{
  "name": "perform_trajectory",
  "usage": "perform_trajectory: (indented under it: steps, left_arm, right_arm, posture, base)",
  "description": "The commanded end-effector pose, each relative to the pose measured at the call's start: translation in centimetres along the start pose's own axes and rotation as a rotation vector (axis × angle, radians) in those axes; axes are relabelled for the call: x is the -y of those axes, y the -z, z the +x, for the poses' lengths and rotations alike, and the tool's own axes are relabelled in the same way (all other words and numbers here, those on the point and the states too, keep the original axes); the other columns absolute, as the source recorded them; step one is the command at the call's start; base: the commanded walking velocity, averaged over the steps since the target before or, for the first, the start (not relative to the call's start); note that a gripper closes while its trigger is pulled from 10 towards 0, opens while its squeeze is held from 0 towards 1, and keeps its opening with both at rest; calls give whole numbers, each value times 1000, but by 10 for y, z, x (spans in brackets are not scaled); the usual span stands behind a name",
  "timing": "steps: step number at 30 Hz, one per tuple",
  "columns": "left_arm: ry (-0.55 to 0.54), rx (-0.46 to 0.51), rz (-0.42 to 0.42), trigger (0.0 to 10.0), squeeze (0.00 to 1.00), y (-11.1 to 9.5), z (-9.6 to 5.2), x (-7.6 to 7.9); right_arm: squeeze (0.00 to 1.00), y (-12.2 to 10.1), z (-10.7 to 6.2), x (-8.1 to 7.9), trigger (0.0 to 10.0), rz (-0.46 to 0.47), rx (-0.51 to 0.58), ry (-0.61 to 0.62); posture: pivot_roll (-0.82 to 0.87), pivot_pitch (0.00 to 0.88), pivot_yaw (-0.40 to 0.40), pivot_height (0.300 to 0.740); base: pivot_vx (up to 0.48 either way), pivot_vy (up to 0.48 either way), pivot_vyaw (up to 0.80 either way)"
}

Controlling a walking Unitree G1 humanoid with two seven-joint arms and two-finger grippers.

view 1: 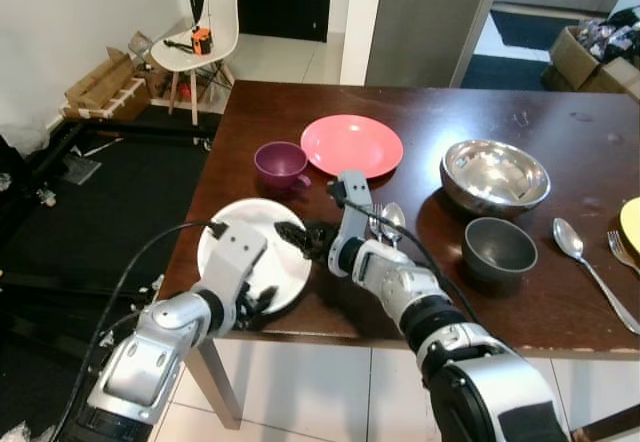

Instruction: Setting the table

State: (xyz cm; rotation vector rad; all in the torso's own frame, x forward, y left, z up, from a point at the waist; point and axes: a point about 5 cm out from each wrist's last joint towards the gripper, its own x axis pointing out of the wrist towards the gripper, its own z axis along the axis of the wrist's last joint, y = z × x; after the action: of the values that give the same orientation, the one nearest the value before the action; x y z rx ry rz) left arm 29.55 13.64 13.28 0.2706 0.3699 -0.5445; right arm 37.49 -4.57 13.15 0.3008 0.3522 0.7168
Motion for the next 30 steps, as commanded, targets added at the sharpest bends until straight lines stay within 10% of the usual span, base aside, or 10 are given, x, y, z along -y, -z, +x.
perform_trajectory:
  steps: [1, 8, 9, 10, 11, 14, 23, 30]
  left_arm:
    - [5, -26, -1, 10000, 0, 6, -3, 2]
    - [11, -39, 3, 10000, 0, 10, -7, 1]
    - [9, -45, 5, 10000, 0, 11, -9, 1]
    - [9, -45, 5, 10000, 0, 11, -9, 1]
    - [9, -47, 5, 10000, 0, 12, -9, 1]
    - [7, -48, 5, 10000, 0, 12, -10, 0]
    - [8, -33, 11, 10000, 0, 10, -8, 1]
    - [44, 236, -46, 10000, 0, -34, -11, 0]
  right_arm:
    - [0, 14, -1, 4, 10000, -37, -79, 51]
    - [0, 28, -2, 6, 10000, -68, -128, 84]
    - [0, 28, -1, 4, 4510, -56, -117, 79]
    - [0, 28, -1, 4, 4510, -56, -117, 79]
    - [0, 27, 0, 3, 1255, -54, -112, 78]
    - [0, 24, 1, 1, 0, -43, -91, 67]
    - [0, 7, 0, 4, 0, 35, 21, 57]
    - [0, 7, -5, 12, 0, 75, 60, 80]
  posture:
    - [97, 94, 31, 740]
    - [102, 93, 32, 740]
    - [108, 91, 32, 740]
    - [108, 91, 32, 740]
    - [109, 91, 32, 740]
    - [108, 87, 31, 740]
    - [94, 69, 34, 740]
    - [77, 47, 40, 740]
  base:
    - [0, 0, 0]
    - [0, 0, 0]
    - [0, 0, 0]
    - [0, 0, 0]
    - [0, 0, 0]
    - [0, 0, 0]
    - [0, 0, 0]
    - [0, 0, 0]
